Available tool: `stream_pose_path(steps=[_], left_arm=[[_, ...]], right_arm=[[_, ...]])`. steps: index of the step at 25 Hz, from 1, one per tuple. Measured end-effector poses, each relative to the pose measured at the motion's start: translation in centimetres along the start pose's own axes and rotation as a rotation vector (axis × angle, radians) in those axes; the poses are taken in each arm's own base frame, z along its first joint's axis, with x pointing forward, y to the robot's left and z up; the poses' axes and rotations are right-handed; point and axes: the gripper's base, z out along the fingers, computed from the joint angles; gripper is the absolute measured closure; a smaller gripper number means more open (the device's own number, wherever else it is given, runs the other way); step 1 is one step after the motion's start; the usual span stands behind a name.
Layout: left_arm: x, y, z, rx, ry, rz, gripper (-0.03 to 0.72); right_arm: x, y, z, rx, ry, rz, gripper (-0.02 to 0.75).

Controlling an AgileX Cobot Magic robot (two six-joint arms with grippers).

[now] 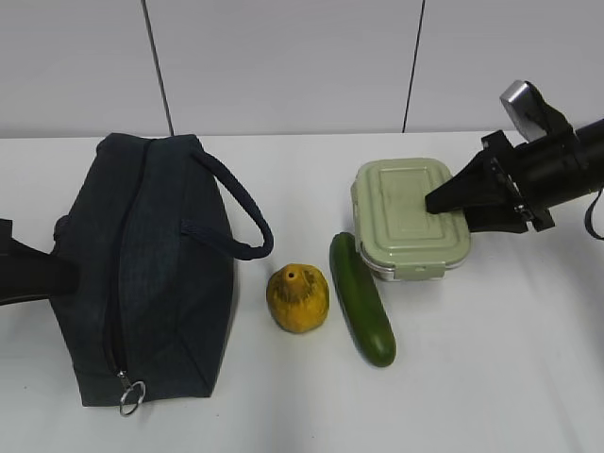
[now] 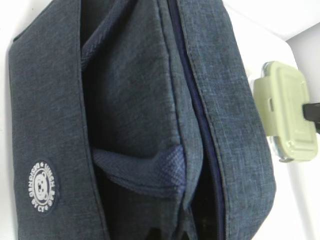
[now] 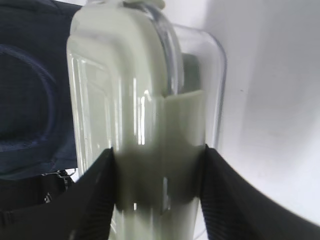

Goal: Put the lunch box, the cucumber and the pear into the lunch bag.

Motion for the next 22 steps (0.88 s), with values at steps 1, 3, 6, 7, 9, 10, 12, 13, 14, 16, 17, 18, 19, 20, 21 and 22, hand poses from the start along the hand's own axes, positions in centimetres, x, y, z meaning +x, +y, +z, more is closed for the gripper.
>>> stream_pose_path(steps=[1, 3, 6, 7, 9, 10, 12, 13, 14, 16, 17, 18, 19, 20, 21, 22], left_arm=[[0.0, 0.0, 0.0, -0.001, 0.001, 0.001, 0.701], [0.0, 0.0, 0.0, -0.003, 0.003, 0.004, 0.701], [0.0, 0.0, 0.0, -0.004, 0.005, 0.006, 0.701], [0.0, 0.0, 0.0, -0.004, 0.005, 0.007, 0.701], [0.0, 0.0, 0.0, -0.004, 0.005, 0.007, 0.701], [0.0, 0.0, 0.0, -0.004, 0.005, 0.009, 0.701], [0.0, 0.0, 0.0, -0.004, 0.005, 0.009, 0.701], [0.0, 0.0, 0.0, -0.004, 0.005, 0.009, 0.701], [0.0, 0.0, 0.0, -0.004, 0.005, 0.009, 0.701], [0.0, 0.0, 0.0, -0.004, 0.005, 0.009, 0.701], [0.0, 0.0, 0.0, -0.004, 0.005, 0.009, 0.701], [0.0, 0.0, 0.0, -0.004, 0.005, 0.009, 0.701], [0.0, 0.0, 0.0, -0.004, 0.005, 0.009, 0.701], [0.0, 0.0, 0.0, -0.004, 0.005, 0.009, 0.701], [0.0, 0.0, 0.0, -0.004, 0.005, 0.009, 0.701], [0.0, 0.0, 0.0, -0.004, 0.005, 0.009, 0.701]], right_arm=[[-0.1, 0.5, -0.1, -0.012, -0.009, -0.002, 0.369], [-0.3, 1.4, -0.6, -0.027, -0.041, -0.011, 0.369], [-0.6, 2.9, -1.4, -0.047, -0.084, -0.004, 0.369], [-0.7, 3.2, -1.6, -0.052, -0.094, -0.001, 0.369], [-0.7, 3.9, -1.5, -0.060, -0.096, 0.002, 0.369], [-0.7, 4.2, -1.5, -0.064, -0.097, 0.002, 0.369], [-0.6, 4.9, -0.9, -0.081, -0.089, -0.002, 0.370], [-0.6, 5.2, -0.6, -0.094, -0.089, 0.000, 0.370], [-0.6, 5.6, -0.2, -0.108, -0.086, -0.002, 0.370], [-0.6, 6.6, 0.7, -0.137, -0.078, -0.006, 0.370], [-0.6, 7.2, 1.2, -0.152, -0.073, -0.013, 0.370], [-0.6, 7.8, 1.6, -0.168, -0.070, -0.022, 0.370], [-0.6, 8.4, 2.0, -0.182, -0.064, -0.030, 0.370], [-0.7, 9.0, 2.3, -0.197, -0.066, -0.038, 0.370], [-0.9, 9.6, 2.6, -0.212, -0.066, -0.049, 0.370], [-1.0, 10.3, 2.8, -0.226, -0.067, -0.062, 0.370]])
